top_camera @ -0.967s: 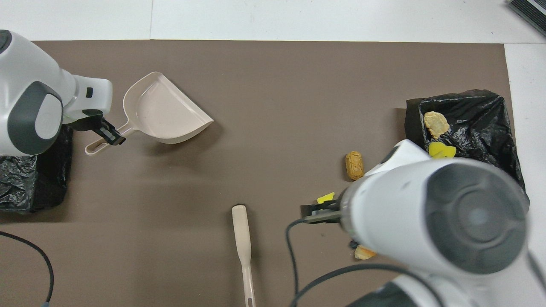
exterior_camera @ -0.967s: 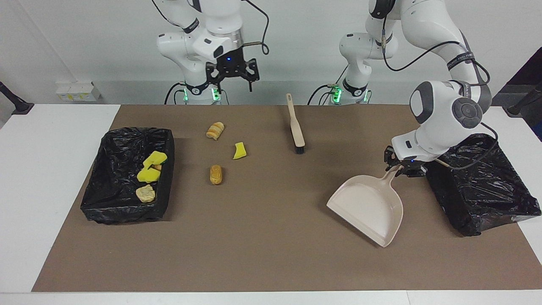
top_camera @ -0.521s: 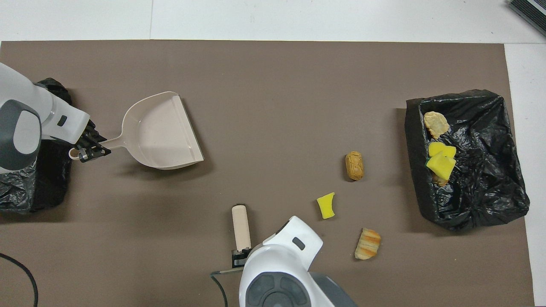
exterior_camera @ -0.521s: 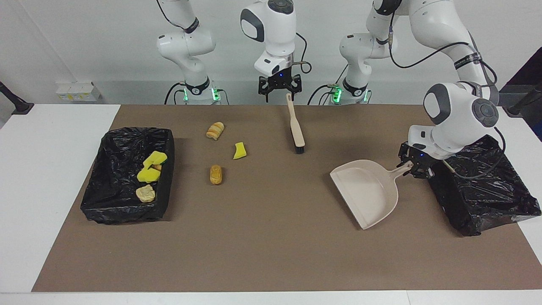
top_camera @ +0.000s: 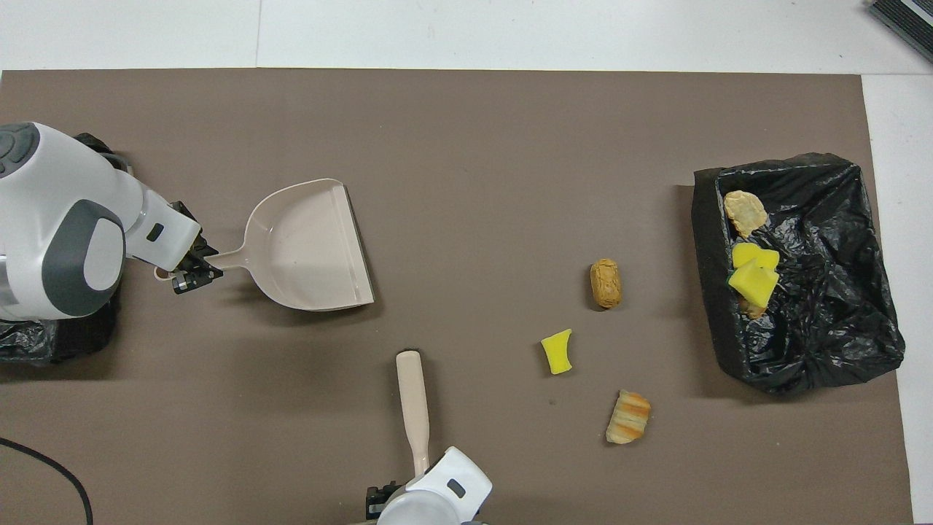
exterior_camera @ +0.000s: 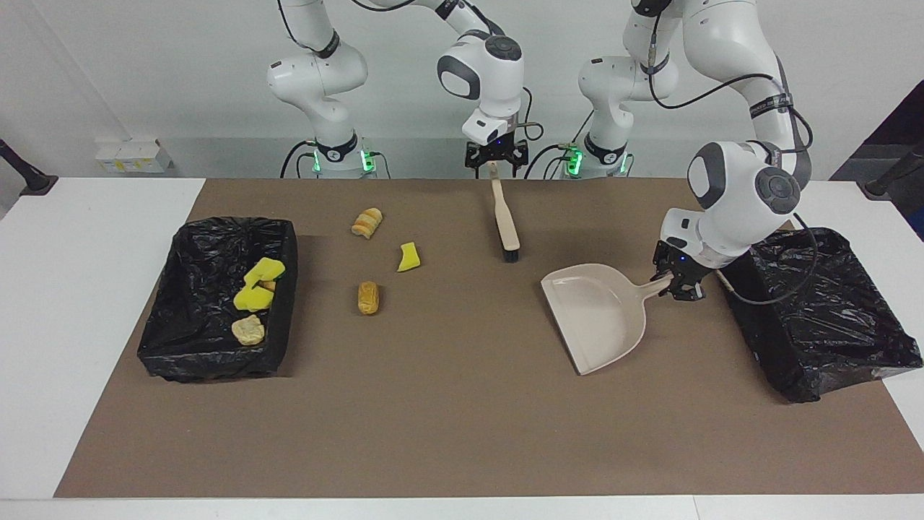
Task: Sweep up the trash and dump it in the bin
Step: 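Grasp the beige brush handle with the right gripper and lift it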
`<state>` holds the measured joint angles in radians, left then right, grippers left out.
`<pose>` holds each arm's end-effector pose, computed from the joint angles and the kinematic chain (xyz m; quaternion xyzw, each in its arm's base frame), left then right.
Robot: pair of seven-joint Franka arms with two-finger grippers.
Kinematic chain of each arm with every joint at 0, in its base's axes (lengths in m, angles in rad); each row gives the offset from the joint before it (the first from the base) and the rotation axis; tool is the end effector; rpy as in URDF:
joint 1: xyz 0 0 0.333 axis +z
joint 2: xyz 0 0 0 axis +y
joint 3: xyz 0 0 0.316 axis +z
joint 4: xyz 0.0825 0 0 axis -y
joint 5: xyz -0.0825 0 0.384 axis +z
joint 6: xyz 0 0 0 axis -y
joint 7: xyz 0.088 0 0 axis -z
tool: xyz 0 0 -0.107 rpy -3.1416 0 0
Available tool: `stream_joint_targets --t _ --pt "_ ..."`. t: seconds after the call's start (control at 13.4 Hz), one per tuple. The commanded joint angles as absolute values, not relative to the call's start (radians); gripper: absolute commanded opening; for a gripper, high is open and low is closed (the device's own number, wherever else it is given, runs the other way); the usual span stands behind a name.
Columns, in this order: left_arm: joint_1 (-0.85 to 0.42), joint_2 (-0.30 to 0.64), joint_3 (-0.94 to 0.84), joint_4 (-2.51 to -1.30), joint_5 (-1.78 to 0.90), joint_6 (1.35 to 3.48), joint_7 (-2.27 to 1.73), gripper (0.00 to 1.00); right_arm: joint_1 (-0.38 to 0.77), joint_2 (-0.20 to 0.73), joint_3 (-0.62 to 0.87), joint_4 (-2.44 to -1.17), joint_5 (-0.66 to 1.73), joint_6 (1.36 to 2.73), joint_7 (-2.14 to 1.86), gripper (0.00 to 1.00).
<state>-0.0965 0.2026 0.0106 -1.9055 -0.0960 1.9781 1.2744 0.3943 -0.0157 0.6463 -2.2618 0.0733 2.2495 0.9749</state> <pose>0.5873 -0.0569 0.3830 0.7887 -0.6099 -0.0304 0.0708 0.2596 0.4475 0.3663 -0.9997 -0.0098 0.0200 0.0129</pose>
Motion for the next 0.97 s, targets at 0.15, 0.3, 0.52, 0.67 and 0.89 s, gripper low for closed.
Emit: stream_joint_targets --t 0.15,0.3,0.52,0.67,0.89 --pt "-0.109 0.141 0.021 -1.999 -0.084 2.051 1.330 0.00 0.416 0.006 0.652 -2.315 0.072 2.329 0.991 0.87" --pt "-0.110 0.135 0.021 -2.013 -0.084 2.063 1.338 0.00 0.420 0.008 0.652 -2.328 0.072 2.333 0.989 0.83" --pt "-0.110 0.130 0.021 -2.023 -0.084 2.069 1.344 0.00 0.423 0.006 0.652 -2.333 0.072 2.332 0.991 0.54" --pt "-0.118 0.129 0.021 -2.023 -0.084 2.069 1.344 0.00 0.423 0.008 0.652 -2.329 0.068 2.332 0.992 0.23" --pt "-0.123 0.130 0.021 -2.022 -0.084 2.069 1.344 0.00 0.416 -0.004 0.650 -2.316 0.038 2.332 1.003 0.00"
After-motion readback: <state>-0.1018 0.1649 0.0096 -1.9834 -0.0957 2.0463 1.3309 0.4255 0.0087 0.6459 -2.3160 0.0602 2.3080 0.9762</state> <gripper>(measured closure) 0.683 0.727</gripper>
